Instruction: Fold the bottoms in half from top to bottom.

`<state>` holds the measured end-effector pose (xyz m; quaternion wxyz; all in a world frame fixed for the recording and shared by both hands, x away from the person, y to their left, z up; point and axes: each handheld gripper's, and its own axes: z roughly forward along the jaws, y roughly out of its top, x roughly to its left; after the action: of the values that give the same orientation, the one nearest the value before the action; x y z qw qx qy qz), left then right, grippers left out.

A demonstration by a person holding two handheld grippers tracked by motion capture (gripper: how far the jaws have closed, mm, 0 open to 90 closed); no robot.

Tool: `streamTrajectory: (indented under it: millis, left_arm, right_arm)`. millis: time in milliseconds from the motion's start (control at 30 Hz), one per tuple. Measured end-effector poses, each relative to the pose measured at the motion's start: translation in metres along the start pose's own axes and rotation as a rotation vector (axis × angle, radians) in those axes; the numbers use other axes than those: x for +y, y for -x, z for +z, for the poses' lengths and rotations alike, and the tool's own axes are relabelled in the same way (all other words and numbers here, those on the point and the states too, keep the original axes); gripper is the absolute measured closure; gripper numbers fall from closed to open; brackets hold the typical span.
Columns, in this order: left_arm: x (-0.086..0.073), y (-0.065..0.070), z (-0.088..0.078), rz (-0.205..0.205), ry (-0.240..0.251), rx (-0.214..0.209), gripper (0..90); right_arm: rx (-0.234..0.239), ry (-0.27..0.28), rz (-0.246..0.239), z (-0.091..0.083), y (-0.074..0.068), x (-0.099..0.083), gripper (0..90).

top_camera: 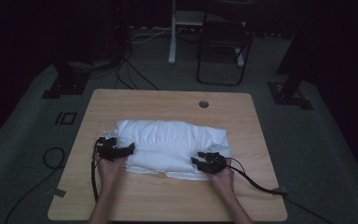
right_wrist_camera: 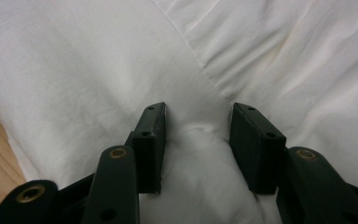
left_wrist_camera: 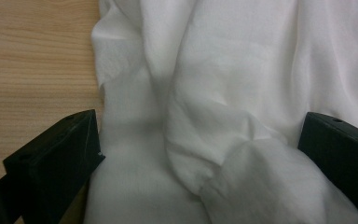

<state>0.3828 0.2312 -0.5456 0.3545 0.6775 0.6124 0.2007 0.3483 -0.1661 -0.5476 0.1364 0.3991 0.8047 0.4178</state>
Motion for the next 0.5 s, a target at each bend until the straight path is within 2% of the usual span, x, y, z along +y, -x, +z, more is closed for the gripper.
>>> streamTrajectory:
  millis: [500]
  left_arm:
    - [0.0001, -0.0005, 0.0, 0.007, -0.004, 0.003, 0.0]
  right_arm:
    - [-0.002, 0.001, 0.001, -0.0005, -0.0004, -0.0005, 55.0]
